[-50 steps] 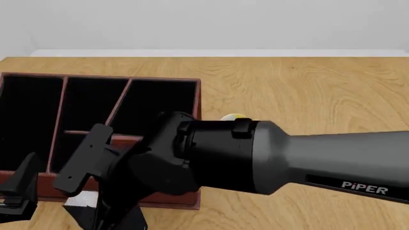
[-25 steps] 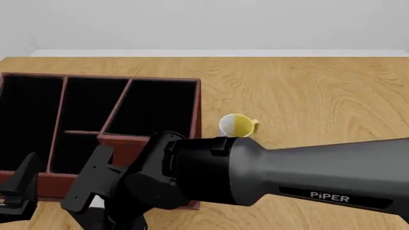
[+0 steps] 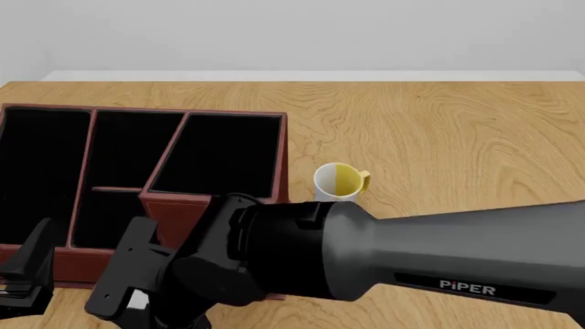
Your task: Pick up the book and place it in the front compartment of the caddy.
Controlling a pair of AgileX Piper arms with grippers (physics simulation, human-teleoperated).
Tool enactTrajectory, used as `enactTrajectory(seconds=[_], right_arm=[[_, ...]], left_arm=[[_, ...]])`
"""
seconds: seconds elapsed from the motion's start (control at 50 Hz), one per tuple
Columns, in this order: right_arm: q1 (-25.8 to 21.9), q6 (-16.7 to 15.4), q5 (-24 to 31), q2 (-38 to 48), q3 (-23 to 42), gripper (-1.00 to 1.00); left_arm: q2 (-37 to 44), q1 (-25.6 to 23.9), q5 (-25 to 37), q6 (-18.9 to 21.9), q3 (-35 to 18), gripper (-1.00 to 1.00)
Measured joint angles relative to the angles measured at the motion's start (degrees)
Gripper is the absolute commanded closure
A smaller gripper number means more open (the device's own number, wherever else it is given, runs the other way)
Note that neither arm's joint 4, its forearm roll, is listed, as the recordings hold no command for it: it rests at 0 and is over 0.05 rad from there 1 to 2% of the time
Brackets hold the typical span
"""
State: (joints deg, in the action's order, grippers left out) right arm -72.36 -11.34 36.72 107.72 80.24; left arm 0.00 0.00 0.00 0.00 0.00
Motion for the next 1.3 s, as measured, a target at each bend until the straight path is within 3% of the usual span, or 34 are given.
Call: enactTrajectory(seconds=[0.58,1.3], right_arm=[[-2.60,-0.65,5.98,-4.31,2.63,1.00],[-3.07,-0.70,10.68,-12.37,-0.16,1.00]], left_arm=[[0.00,0.00,0.00,0.00,0.00,-1.00],[0.00,0.00,0.00,0.00,0.00,-1.00]])
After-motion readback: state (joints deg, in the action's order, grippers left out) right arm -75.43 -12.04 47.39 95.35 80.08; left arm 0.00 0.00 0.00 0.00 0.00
